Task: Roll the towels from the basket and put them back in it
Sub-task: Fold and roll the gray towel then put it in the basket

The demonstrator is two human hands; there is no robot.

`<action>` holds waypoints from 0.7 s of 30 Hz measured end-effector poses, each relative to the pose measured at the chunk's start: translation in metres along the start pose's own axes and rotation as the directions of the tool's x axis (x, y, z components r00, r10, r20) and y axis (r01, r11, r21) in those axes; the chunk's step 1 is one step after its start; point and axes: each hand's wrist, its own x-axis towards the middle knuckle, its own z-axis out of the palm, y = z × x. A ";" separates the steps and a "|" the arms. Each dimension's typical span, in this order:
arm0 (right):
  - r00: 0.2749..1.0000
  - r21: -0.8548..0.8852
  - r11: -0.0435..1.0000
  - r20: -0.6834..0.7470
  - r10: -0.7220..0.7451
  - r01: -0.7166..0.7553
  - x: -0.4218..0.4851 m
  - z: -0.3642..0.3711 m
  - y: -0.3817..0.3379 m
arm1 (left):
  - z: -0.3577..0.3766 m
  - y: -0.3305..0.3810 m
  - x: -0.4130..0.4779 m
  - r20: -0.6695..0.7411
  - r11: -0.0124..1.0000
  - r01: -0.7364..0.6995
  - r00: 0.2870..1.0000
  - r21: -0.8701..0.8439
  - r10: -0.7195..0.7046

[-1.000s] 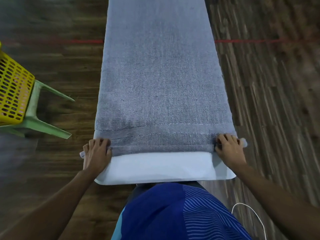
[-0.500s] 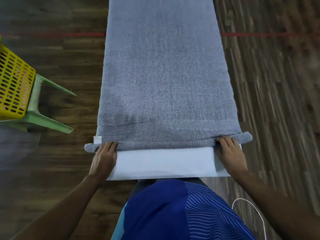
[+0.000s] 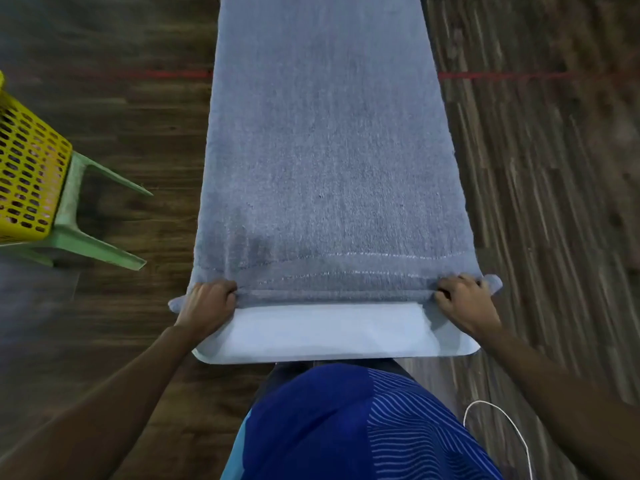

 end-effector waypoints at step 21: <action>0.996 0.040 0.995 -0.034 -0.086 0.087 0.004 0.000 -0.018 | 0.022 0.008 -0.008 -0.258 0.993 -0.065 0.962 0.099 0.088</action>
